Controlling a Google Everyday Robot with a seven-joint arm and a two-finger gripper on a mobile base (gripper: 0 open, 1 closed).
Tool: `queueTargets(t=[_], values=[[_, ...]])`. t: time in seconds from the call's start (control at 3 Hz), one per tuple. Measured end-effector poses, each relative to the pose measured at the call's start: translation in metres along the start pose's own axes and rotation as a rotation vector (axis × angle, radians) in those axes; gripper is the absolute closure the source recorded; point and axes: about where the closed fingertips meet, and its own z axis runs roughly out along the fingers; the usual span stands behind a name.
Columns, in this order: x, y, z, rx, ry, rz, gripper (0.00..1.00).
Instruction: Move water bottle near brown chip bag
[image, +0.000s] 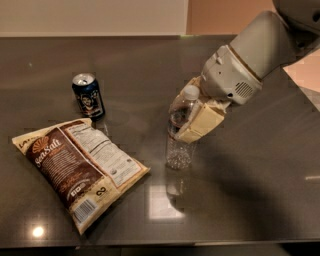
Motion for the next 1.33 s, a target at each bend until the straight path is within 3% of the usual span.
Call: queueTargets(t=[1.0,1.33], values=[[-0.03,-0.012,0.029,-0.061,-0.017,-0.071,1.0],[-0.031,-0.01,0.038,-0.086,-0.014,-0.071,0.82]])
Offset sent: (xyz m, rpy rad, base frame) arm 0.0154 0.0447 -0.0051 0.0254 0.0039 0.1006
